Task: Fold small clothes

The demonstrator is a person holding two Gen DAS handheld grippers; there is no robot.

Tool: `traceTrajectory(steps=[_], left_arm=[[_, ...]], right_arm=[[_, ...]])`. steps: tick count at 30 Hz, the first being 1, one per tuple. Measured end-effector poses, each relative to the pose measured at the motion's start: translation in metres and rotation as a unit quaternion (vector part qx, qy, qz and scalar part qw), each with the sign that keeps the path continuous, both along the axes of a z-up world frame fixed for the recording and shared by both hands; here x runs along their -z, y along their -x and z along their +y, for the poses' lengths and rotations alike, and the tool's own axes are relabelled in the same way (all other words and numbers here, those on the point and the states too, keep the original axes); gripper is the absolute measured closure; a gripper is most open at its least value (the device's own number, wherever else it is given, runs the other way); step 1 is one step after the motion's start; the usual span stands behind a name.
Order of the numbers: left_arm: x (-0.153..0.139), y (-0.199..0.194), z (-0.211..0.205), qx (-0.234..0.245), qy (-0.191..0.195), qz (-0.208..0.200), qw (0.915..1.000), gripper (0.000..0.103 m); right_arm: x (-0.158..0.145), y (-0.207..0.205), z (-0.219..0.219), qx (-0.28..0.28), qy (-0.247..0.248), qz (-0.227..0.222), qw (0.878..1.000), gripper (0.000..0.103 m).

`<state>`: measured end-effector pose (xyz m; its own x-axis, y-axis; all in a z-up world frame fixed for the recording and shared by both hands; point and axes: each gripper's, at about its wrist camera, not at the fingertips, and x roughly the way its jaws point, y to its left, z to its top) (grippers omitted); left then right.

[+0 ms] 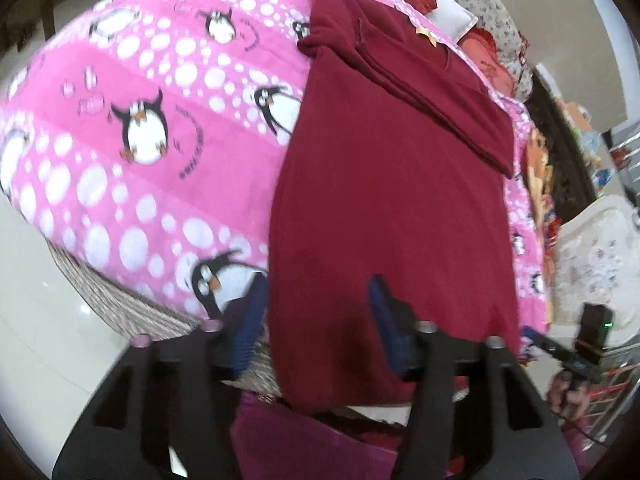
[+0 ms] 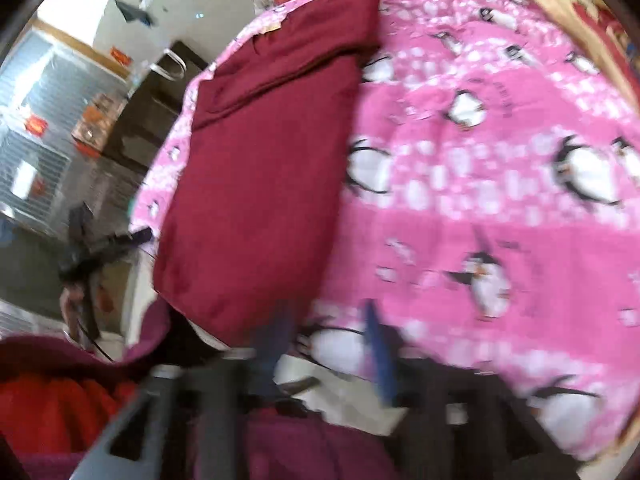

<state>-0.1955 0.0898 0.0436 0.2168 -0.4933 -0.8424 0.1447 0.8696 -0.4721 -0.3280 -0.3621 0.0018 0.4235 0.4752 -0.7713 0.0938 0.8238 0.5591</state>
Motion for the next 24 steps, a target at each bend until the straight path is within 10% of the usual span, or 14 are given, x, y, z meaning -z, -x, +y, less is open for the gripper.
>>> traceTrajectory(steps=[24], left_arm=[[0.032, 0.016, -0.01, 0.018, -0.013, 0.054, 0.9983, 0.048]], right_arm=[[0.024, -0.022, 0.032, -0.025, -0.095, 0.026, 0.995, 0.046]])
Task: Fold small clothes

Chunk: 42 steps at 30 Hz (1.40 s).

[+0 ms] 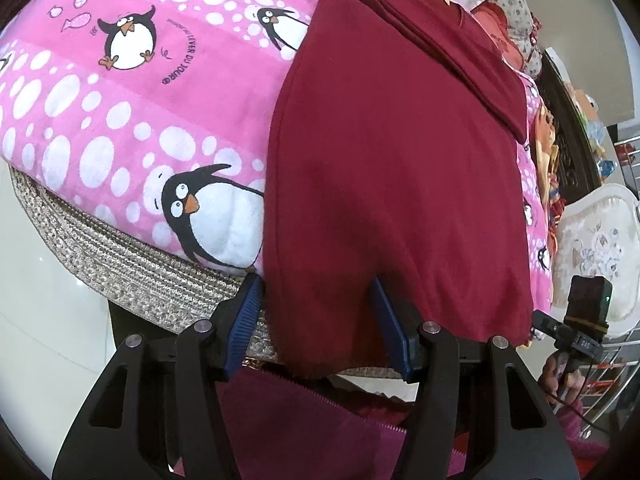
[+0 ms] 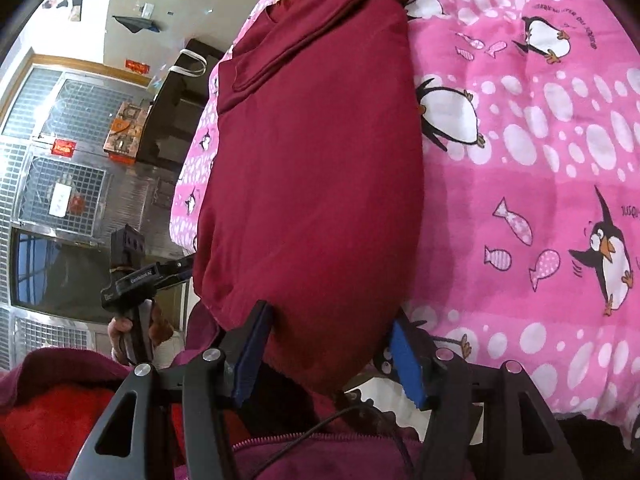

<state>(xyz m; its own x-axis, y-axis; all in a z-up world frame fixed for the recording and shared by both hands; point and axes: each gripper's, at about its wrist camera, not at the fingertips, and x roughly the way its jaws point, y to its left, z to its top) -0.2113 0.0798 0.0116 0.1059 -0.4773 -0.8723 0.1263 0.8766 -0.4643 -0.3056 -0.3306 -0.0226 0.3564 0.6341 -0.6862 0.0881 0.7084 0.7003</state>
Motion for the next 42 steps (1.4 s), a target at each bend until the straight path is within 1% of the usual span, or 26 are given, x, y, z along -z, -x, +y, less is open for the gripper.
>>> traceTrajectory(steps=[4, 6, 7, 8, 9, 10, 11, 12, 14, 15, 16, 17, 19, 20, 22, 24, 25, 28, 29, 31, 32, 33, 34, 37, 40, 42], left_arm=[[-0.001, 0.001, -0.005, 0.001, -0.01, -0.001, 0.9999, 0.048], [-0.002, 0.002, -0.007, 0.002, -0.016, -0.005, 0.9999, 0.048], [-0.002, 0.002, -0.007, 0.001, -0.02, -0.006, 0.9998, 0.048], [-0.002, 0.003, -0.01, 0.001, -0.024, -0.006, 0.9997, 0.058], [-0.003, 0.004, -0.013, 0.004, -0.026, 0.0, 0.9996, 0.066], [-0.003, 0.005, -0.015, 0.009, -0.027, 0.008, 0.9996, 0.074], [-0.005, 0.007, -0.017, 0.014, -0.028, 0.007, 0.9995, 0.074], [-0.008, 0.009, -0.018, 0.02, -0.031, 0.0, 0.9993, 0.074], [-0.011, 0.01, -0.02, 0.026, -0.038, -0.005, 0.9989, 0.074], [-0.014, 0.01, -0.021, 0.026, -0.039, -0.008, 0.9989, 0.074], [-0.016, 0.01, -0.022, 0.026, -0.037, -0.009, 0.999, 0.074], [-0.019, 0.01, -0.024, 0.028, -0.033, -0.012, 0.999, 0.074], [-0.024, 0.01, -0.03, 0.04, -0.031, -0.022, 0.9985, 0.074], [-0.023, 0.009, -0.034, 0.046, -0.035, -0.023, 0.998, 0.074], [-0.016, 0.006, -0.038, 0.047, -0.045, -0.013, 0.9978, 0.074], [-0.01, 0.003, -0.039, 0.037, -0.045, -0.001, 0.9983, 0.071], [-0.008, 0.001, -0.038, 0.032, -0.044, 0.003, 0.9985, 0.067], [-0.005, -0.001, -0.035, 0.023, -0.038, 0.011, 0.9989, 0.064], [-0.005, -0.002, -0.035, 0.022, -0.036, 0.012, 0.999, 0.064], [-0.007, -0.001, -0.036, 0.028, -0.039, 0.003, 0.9988, 0.065], [-0.009, -0.001, -0.036, 0.033, -0.04, -0.001, 0.9986, 0.076], [-0.012, -0.002, -0.035, 0.035, -0.037, -0.004, 0.9987, 0.084], [-0.015, -0.003, -0.035, 0.035, -0.029, -0.006, 0.999, 0.093], [-0.031, -0.014, -0.029, 0.026, 0.005, -0.02, 0.9995, 0.094], [-0.056, -0.028, -0.027, 0.018, 0.04, -0.052, 0.9977, 0.094], [-0.07, -0.039, -0.027, 0.013, 0.053, -0.074, 0.9958, 0.094]], right_arm=[[-0.002, 0.004, 0.002, -0.003, 0.01, -0.014, 1.0, 0.046], [-0.004, 0.005, 0.005, -0.012, 0.021, -0.023, 0.999, 0.047], [-0.006, 0.006, 0.008, -0.022, 0.034, -0.03, 0.999, 0.049], [-0.008, 0.006, 0.01, -0.031, 0.048, -0.036, 0.998, 0.058], [-0.011, 0.007, 0.012, -0.039, 0.054, -0.044, 0.997, 0.068], [-0.014, 0.007, 0.013, -0.043, 0.042, -0.051, 0.997, 0.071], [-0.017, 0.008, 0.013, -0.048, 0.024, -0.055, 0.997, 0.073], [-0.018, 0.007, 0.015, -0.052, 0.019, -0.06, 0.997, 0.073], [-0.016, 0.005, 0.018, -0.063, 0.031, -0.061, 0.996, 0.073], [-0.012, 0.002, 0.019, -0.068, 0.032, -0.054, 0.996, 0.073], [-0.005, -0.001, 0.019, -0.067, 0.023, -0.039, 0.997, 0.072], [0.0, -0.003, 0.017, -0.058, 0.006, -0.031, 0.998, 0.072], [0.007, -0.005, 0.009, -0.031, -0.04, -0.026, 0.998, 0.064], [0.01, -0.005, 0.007, -0.022, -0.061, -0.028, 0.998, 0.059], [0.013, -0.008, 0.008, -0.019, -0.065, -0.032, 0.997, 0.058], [0.015, -0.01, 0.009, -0.017, -0.068, -0.032, 0.997, 0.058], [0.016, -0.01, 0.01, -0.015, -0.07, -0.031, 0.997, 0.058], [0.015, -0.01, 0.012, -0.023, -0.065, -0.037, 0.997, 0.058], [0.014, -0.011, 0.014, -0.026, -0.059, -0.039, 0.997, 0.06], [0.01, -0.011, 0.017, -0.033, -0.039, -0.044, 0.998, 0.072], [0.008, -0.011, 0.016, -0.032, -0.038, -0.046, 0.998, 0.081], [0.006, -0.013, 0.015, -0.028, -0.045, -0.049, 0.997, 0.085], [0.003, -0.013, 0.015, -0.027, -0.05, -0.053, 0.997, 0.086], [-0.016, -0.019, 0.015, -0.032, -0.052, -0.082, 0.995, 0.088], [-0.037, -0.024, 0.014, -0.037, -0.055, -0.115, 0.991, 0.088], [-0.05, -0.032, 0.014, -0.038, -0.051, -0.135, 0.989, 0.088]])
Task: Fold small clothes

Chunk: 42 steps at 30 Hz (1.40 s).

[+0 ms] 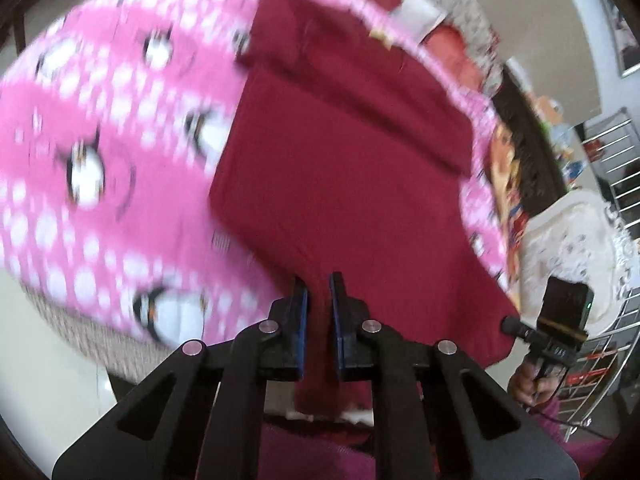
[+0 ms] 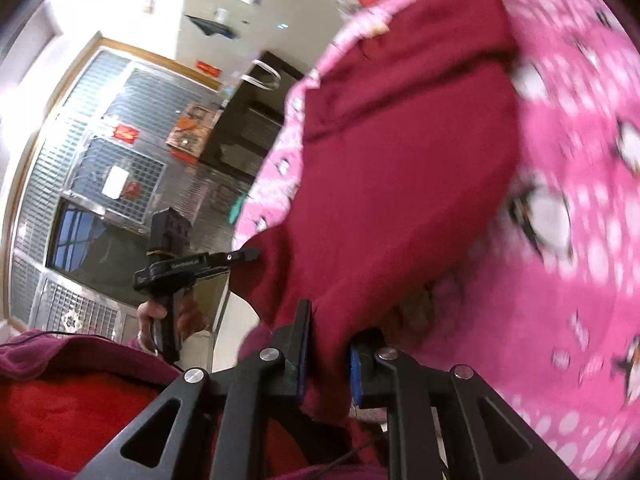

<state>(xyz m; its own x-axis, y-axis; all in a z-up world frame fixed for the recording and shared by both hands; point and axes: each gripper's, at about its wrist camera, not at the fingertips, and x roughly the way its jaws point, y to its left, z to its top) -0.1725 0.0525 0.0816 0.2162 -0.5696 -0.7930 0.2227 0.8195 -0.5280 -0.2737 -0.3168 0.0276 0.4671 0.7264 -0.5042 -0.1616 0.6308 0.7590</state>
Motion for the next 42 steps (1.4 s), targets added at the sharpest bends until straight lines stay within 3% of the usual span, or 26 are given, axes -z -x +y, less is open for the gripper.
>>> traceTrajectory(steps=[10, 25, 31, 39, 42], left_arm=[[-0.031, -0.067, -0.004, -0.032, 0.048, -0.059, 0.9966, 0.095], [-0.061, -0.178, -0.035, -0.065, 0.06, -0.129, 0.9877, 0.095], [-0.04, -0.235, -0.058, -0.077, 0.034, -0.112, 0.9902, 0.095], [0.001, -0.287, -0.068, -0.079, 0.007, -0.07, 0.9944, 0.094], [-0.004, -0.29, -0.066, -0.069, 0.02, -0.059, 0.9957, 0.081]], right_arm=[[-0.034, -0.046, -0.037, 0.079, -0.007, -0.057, 0.995, 0.089], [-0.076, -0.154, -0.084, 0.163, 0.007, -0.092, 0.982, 0.09], [-0.062, -0.207, -0.11, 0.194, 0.015, -0.052, 0.979, 0.09], [-0.021, -0.263, -0.135, 0.213, 0.011, 0.024, 0.977, 0.09], [-0.02, -0.272, -0.146, 0.209, -0.006, 0.047, 0.977, 0.09]])
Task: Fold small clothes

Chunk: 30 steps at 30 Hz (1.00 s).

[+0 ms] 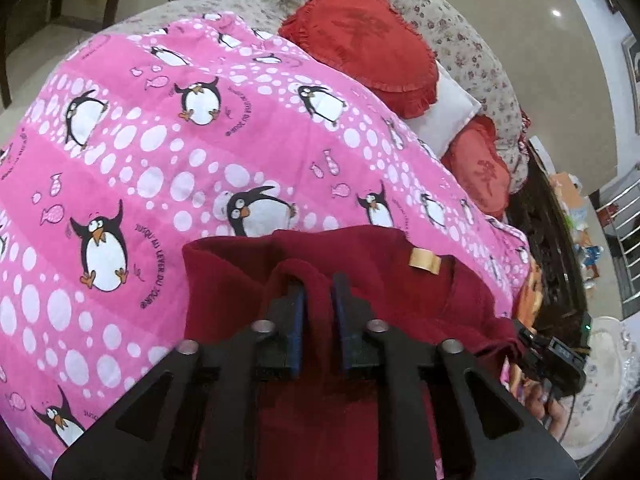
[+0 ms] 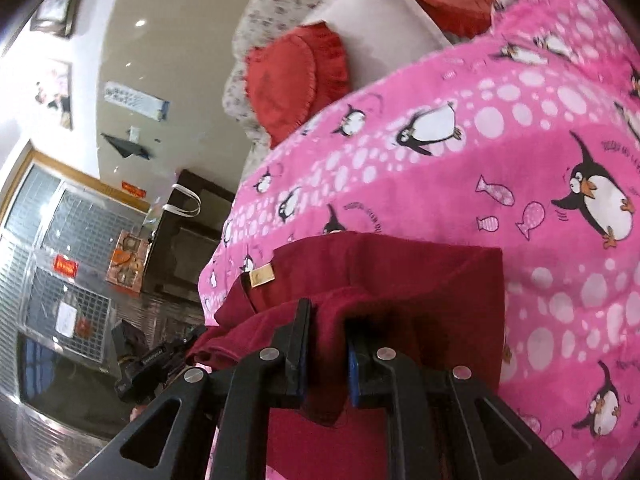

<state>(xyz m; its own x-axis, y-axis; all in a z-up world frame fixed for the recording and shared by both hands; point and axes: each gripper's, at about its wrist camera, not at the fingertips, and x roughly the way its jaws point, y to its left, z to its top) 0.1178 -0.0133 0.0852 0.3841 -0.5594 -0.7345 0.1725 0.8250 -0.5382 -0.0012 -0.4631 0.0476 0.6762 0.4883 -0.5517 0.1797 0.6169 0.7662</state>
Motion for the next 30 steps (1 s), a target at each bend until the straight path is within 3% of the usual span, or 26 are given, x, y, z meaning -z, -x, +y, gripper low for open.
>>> traceTrajectory(steps=[1, 2, 4, 6, 7, 9, 10, 11, 12, 16, 20, 23, 27, 30], left_arm=[[-0.004, 0.001, 0.001, 0.004, 0.005, -0.001, 1.0, 0.072], [-0.01, 0.004, 0.002, 0.004, 0.006, -0.009, 0.9999, 0.052], [-0.024, 0.01, 0.008, -0.018, -0.009, -0.046, 0.9987, 0.025], [-0.037, 0.015, 0.019, -0.04, 0.008, -0.076, 0.9963, 0.023], [-0.037, 0.014, 0.021, -0.043, 0.016, -0.069, 0.9966, 0.023], [-0.035, 0.013, 0.023, -0.045, 0.02, -0.048, 0.9976, 0.023], [-0.034, 0.015, 0.022, -0.043, 0.016, -0.046, 0.9979, 0.023], [-0.033, 0.017, 0.019, -0.039, 0.012, -0.049, 0.998, 0.023], [-0.033, 0.02, 0.016, -0.032, 0.005, -0.053, 0.9981, 0.023], [-0.024, 0.032, -0.003, -0.003, -0.018, -0.065, 0.9977, 0.023], [-0.011, 0.027, -0.029, 0.014, -0.048, -0.061, 0.9969, 0.023], [0.002, 0.015, -0.041, 0.008, -0.069, -0.054, 0.9961, 0.023], [0.021, -0.009, -0.043, -0.018, -0.108, -0.046, 0.993, 0.023], [0.038, -0.025, -0.039, -0.027, -0.114, -0.024, 0.9928, 0.023]], right_arm=[[-0.004, 0.001, -0.003, -0.002, -0.001, -0.003, 1.0, 0.089], [-0.009, 0.004, -0.003, -0.004, 0.002, -0.009, 1.0, 0.089], [-0.018, 0.011, -0.001, -0.011, 0.021, -0.018, 1.0, 0.087], [-0.024, 0.015, 0.002, -0.019, 0.038, -0.021, 0.999, 0.086], [-0.028, 0.018, 0.004, -0.024, 0.046, -0.023, 0.998, 0.085], [-0.033, 0.022, 0.005, -0.021, 0.058, -0.026, 0.998, 0.072], [-0.039, 0.028, 0.003, -0.01, 0.062, -0.037, 0.997, 0.066], [-0.043, 0.031, 0.002, -0.003, 0.065, -0.047, 0.997, 0.054], [-0.051, 0.039, -0.003, 0.013, 0.068, -0.065, 0.995, 0.05], [-0.069, 0.055, -0.012, 0.029, 0.088, -0.098, 0.991, 0.05], [-0.066, 0.038, 0.024, -0.014, 0.196, -0.071, 0.978, 0.061], [-0.056, 0.02, 0.039, -0.032, 0.212, -0.069, 0.974, 0.064], [-0.033, -0.013, 0.041, -0.011, 0.253, -0.03, 0.967, 0.065], [-0.013, -0.031, 0.028, 0.022, 0.268, 0.011, 0.963, 0.065]])
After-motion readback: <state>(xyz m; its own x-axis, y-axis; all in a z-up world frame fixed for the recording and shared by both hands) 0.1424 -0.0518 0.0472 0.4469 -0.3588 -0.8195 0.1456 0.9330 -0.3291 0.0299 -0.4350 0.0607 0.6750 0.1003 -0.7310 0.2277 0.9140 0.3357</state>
